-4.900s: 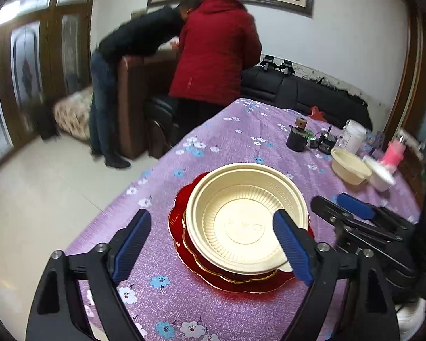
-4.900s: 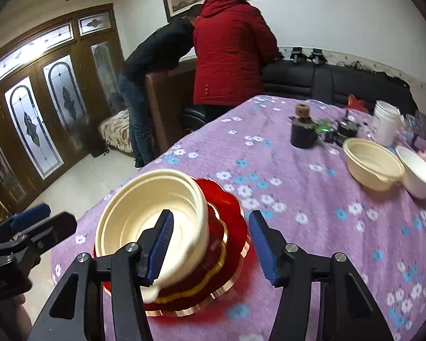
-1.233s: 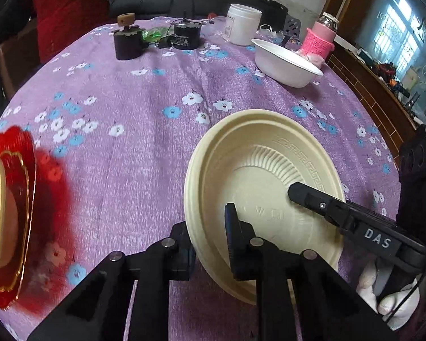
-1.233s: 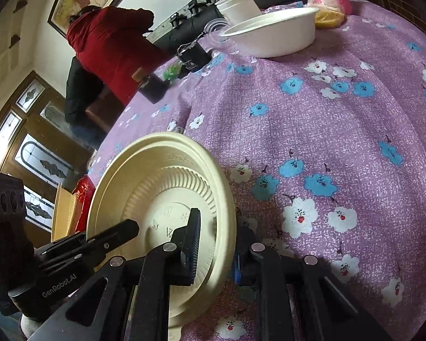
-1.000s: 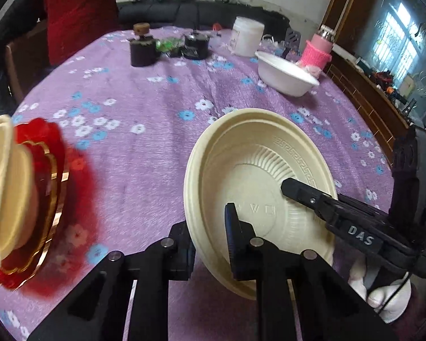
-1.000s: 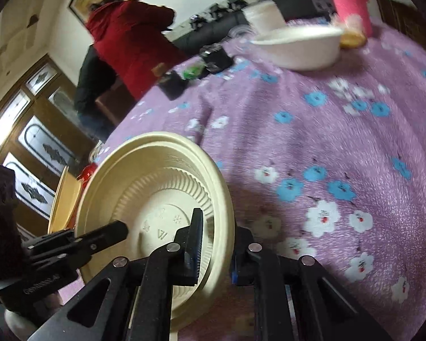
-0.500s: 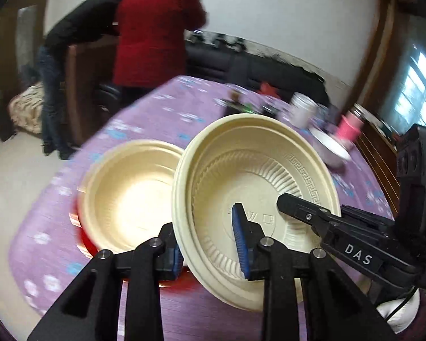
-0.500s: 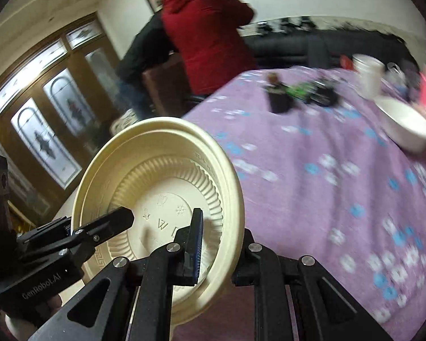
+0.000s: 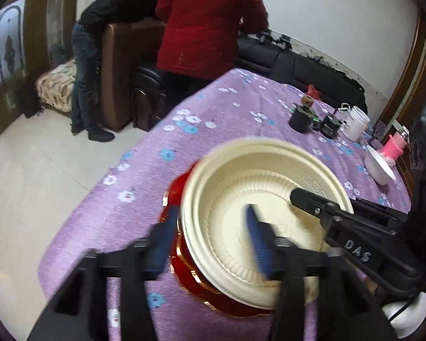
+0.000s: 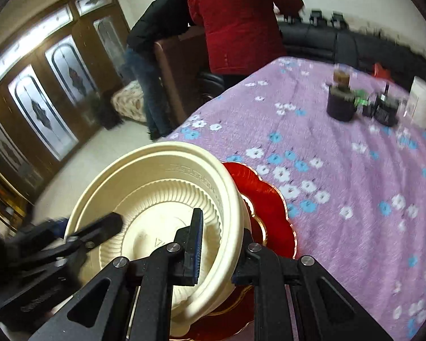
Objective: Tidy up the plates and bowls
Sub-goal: 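Lower the second cream plate onto the stack and open the right gripper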
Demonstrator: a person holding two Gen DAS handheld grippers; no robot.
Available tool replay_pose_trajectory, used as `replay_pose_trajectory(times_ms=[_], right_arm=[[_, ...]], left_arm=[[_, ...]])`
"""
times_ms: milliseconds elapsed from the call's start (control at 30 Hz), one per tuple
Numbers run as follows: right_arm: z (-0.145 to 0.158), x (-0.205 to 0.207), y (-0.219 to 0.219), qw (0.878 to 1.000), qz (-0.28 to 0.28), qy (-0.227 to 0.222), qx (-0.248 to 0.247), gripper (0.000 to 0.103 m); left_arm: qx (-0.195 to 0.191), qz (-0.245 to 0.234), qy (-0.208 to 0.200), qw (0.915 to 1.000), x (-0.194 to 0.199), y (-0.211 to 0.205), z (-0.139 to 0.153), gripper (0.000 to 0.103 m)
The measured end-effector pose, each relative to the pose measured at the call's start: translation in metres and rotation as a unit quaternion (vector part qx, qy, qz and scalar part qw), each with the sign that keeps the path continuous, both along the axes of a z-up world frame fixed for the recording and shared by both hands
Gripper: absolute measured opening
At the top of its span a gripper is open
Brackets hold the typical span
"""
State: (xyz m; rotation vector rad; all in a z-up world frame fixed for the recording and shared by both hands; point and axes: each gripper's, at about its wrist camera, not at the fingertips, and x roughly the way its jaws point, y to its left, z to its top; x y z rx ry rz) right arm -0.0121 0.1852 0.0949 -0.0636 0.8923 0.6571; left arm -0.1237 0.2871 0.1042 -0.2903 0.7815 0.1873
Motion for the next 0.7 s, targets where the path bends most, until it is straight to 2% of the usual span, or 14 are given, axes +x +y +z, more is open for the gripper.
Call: replay_pose_trajectory(times_ms=[33,200,267,333,400,600,700], right_arm=[[0.0,-0.002,0.003,1.0,0.0,-0.011,-0.01,0.017],[-0.002,-0.014,0.006,0.998,0.005,-0.049,-0.025,0.022],[0.0,-0.016,0.007,0.998,0.009,-0.061,-0.018,0.029],[0.002,-0.019,0.006,0.997,0.01,-0.08,-0.012,0.05],[0.005,-0.023,0.006,0.995,0.009,-0.095,-0.005,0.058],[0.016,-0.031,-0.001,0.993,0.001,-0.122,0.0,0.063],[0.028,-0.034,-0.014,0.992,-0.008,-0.127,0.024,0.063]], left_arm=[[-0.009,0.001,-0.013,0.9999,-0.006,0.002,0.004,0.07],[-0.025,0.025,-0.052,0.998,-0.029,0.015,0.017,0.078],[-0.04,0.028,-0.055,0.9973,-0.038,0.018,0.016,0.078],[-0.046,0.028,-0.054,0.9971,-0.044,0.018,0.013,0.078],[-0.047,0.03,-0.05,0.9972,-0.049,0.017,0.01,0.078],[-0.052,0.037,-0.046,0.9969,-0.055,0.016,0.005,0.078],[-0.047,0.035,-0.047,0.9972,-0.056,0.011,0.007,0.078]])
